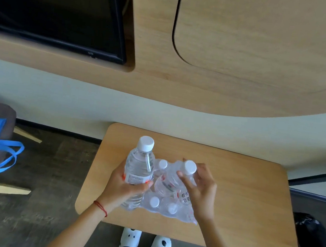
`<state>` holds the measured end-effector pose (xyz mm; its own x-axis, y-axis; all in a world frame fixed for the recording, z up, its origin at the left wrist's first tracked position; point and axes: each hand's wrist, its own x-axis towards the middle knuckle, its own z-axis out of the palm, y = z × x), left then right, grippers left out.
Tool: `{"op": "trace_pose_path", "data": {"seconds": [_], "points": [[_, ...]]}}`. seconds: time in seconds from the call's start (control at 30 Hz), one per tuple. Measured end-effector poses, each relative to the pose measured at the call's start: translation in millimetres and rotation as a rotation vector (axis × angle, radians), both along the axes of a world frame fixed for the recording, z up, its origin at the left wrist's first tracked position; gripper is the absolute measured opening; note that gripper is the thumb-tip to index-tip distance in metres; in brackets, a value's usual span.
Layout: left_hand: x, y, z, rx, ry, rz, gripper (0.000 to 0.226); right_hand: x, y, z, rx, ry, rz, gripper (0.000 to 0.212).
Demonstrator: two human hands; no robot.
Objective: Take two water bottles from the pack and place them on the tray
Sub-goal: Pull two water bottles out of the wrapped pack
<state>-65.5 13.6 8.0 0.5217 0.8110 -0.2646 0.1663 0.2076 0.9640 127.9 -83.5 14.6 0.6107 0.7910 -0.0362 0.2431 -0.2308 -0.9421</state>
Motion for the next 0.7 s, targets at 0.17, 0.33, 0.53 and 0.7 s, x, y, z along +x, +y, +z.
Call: {"op": "trace_pose_path", "data": {"seconds": [0.17,0.33,0.53,0.7], "points": [[23.7,-0.6,49.5,0.025,-0.069,-0.056,0.050,15.4,-9.0,100.0,0.253,0.181,-0.122,0.032],[58.6,-7.0,105.3,0.070,-0.145,-0.177,0.054,18.1,-31.6,168.4,0.334,0.123,-0.224,0.026],[107.2,-46.1,148.5,0.127,-0.192,-0.304,0.052,33.6,-91.3,209.5,0.385,0.114,-0.422,0.017],[154.3,-105.9,162.3,0.145,-0.186,-0.434,0.033,57.3,-159.1,211.9,0.385,0.051,-0.508,0.018]]}}
